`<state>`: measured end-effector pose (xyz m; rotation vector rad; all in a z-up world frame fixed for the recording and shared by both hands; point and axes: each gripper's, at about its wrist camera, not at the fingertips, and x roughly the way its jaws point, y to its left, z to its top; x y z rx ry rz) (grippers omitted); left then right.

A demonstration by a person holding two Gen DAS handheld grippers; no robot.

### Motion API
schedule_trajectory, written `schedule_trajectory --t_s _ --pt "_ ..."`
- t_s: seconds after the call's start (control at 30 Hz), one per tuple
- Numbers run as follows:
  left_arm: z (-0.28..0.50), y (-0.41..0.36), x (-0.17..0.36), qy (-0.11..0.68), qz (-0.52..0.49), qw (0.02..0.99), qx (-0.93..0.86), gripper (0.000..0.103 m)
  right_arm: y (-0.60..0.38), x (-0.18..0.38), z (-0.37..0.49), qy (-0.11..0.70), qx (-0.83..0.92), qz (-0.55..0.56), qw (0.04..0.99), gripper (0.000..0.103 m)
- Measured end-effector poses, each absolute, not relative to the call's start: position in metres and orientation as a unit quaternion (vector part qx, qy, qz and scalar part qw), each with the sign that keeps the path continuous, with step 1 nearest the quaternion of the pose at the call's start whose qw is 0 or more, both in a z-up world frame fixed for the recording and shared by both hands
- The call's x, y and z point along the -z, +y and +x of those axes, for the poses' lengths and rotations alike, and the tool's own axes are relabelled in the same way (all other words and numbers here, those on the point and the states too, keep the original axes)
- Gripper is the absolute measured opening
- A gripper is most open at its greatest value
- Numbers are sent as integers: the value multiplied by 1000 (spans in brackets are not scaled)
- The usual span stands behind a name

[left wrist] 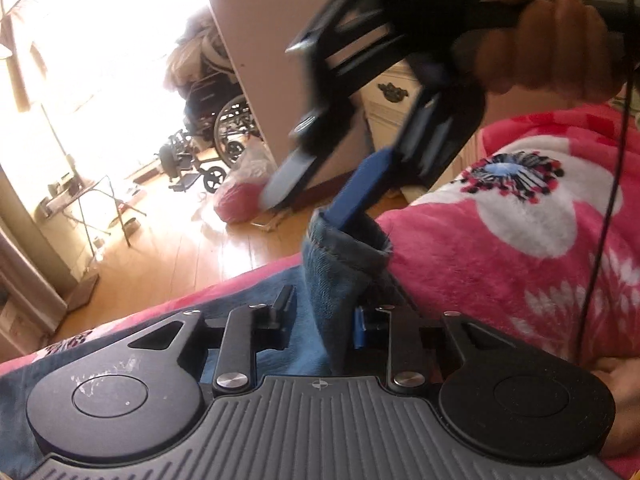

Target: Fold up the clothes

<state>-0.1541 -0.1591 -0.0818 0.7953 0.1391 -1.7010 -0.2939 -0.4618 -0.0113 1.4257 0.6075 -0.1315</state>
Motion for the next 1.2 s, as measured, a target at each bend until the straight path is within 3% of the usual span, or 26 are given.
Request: schedule_trajectory --t_s 0.27,0.47,0.8,0.93,1.03,1.07,1.1,1.2 --pt "-155 -150 79 41 338 592 730 21 -498 12 -340 266 169 635 705 47" --pt "-158 -142 79 20 344 590 731 12 -508 52 -320 280 149 695 645 47" --pt "-173 -130 92 -33 376 534 757 9 -519 58 -313 280 131 719 623 47" --pt "-176 -131 99 -42 389 534 750 11 -515 61 -305 324 137 696 626 46" --pt "-177 -132 103 -55 398 540 739 10 -508 60 -295 338 135 675 642 35" --pt "-176 -132 103 -61 398 546 734 9 -507 57 -291 340 134 666 651 18" --pt "-175 -133 102 -66 398 552 730 6 -506 55 -287 342 133 656 660 12" --pt "-170 -130 96 -99 394 572 712 3 -507 43 -278 331 127 633 689 8"
